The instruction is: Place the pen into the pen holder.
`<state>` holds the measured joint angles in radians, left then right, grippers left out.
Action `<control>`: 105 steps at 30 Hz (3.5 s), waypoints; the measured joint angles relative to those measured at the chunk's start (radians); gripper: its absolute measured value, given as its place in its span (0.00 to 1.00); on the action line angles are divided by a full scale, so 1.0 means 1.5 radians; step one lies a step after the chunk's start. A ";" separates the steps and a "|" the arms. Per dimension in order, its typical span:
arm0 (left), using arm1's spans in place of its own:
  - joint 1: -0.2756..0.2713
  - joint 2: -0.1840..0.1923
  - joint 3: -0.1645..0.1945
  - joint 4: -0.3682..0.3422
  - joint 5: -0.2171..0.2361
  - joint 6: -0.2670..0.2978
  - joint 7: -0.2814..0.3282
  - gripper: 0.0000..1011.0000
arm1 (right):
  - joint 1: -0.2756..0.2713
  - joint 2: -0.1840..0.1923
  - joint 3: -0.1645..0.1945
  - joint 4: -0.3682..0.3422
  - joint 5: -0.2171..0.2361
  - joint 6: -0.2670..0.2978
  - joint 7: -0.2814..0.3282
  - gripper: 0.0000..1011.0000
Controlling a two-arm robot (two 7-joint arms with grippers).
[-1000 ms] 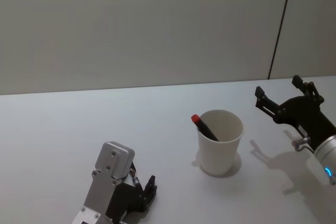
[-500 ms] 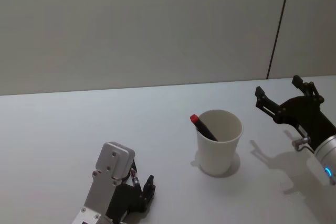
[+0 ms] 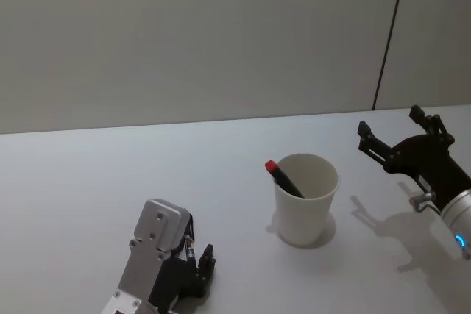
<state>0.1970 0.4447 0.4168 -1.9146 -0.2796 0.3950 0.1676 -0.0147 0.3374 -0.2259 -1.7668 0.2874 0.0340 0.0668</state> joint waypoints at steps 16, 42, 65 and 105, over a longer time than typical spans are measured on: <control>0.000 0.000 -0.001 0.000 0.000 0.000 0.000 0.37 | 0.000 0.000 0.000 0.000 0.000 0.000 0.000 0.99; 0.000 0.000 -0.001 0.000 0.000 0.000 0.001 0.21 | 0.000 0.000 0.000 0.000 0.000 0.000 0.000 0.99; 0.000 0.000 -0.001 0.000 0.000 0.000 0.002 0.14 | 0.000 0.000 0.000 0.000 0.000 0.000 0.000 0.99; -0.030 -0.028 -0.036 0.002 0.086 -0.226 0.031 0.14 | 0.000 0.000 0.000 0.000 0.000 0.000 0.000 0.99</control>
<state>0.1523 0.4021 0.3629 -1.9112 -0.1503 0.0564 0.2143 -0.0147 0.3375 -0.2258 -1.7667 0.2874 0.0340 0.0668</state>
